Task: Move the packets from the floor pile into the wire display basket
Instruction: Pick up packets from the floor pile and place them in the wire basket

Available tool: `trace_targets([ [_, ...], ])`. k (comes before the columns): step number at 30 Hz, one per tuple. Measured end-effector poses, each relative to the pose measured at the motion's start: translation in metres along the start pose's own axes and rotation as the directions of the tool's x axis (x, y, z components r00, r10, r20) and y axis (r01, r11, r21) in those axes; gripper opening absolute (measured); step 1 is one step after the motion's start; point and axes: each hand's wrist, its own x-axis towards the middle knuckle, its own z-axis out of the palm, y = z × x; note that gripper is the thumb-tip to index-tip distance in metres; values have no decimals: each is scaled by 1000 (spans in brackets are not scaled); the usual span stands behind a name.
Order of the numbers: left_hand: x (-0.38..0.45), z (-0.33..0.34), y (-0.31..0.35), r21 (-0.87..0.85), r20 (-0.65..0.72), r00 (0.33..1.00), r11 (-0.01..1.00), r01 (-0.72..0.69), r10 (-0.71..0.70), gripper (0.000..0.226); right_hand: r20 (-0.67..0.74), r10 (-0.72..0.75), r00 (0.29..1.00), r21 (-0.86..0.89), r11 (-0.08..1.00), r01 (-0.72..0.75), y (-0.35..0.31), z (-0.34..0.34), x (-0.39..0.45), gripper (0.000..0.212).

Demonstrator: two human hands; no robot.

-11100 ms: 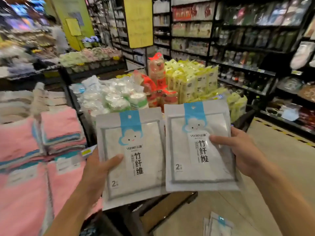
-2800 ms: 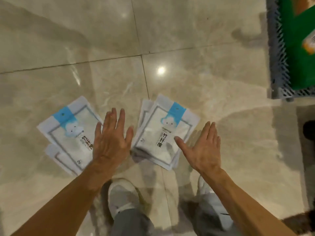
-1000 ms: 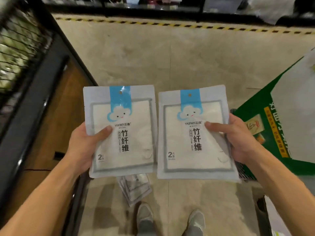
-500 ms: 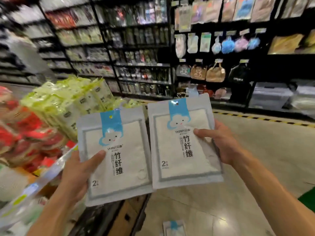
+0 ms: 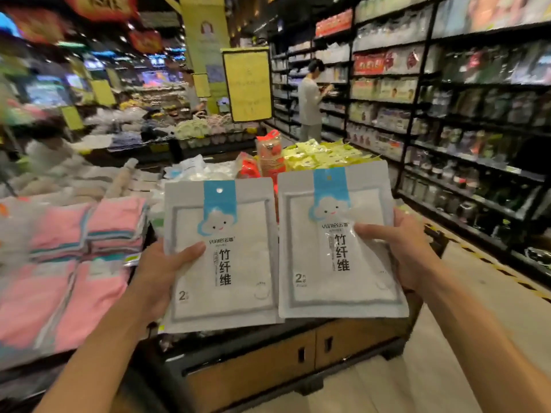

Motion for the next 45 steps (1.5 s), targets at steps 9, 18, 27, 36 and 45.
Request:
trace_targets([
  [9,-165,-128,30,-77,-381,924,997,-28,-3,72,387,98,917,32,992,-120,30,139,-39,35],
  [18,-311,-243,44,-57,-644,765,997,-54,5,44,630,156,761,-39,985,-169,62,286,-116,41],
  [27,-467,-387,51,-96,-846,531,995,-41,-60,22,784,251,568,-120,959,-258,133,467,-244,47],
  [36,-562,-500,40,-79,-937,345,995,-57,-54,46,845,341,411,-217,923,-319,192,599,-321,42],
  [45,-577,-585,18,-117,-958,275,986,-118,-81,50,848,436,302,-319,874,-366,262,699,-336,42],
])
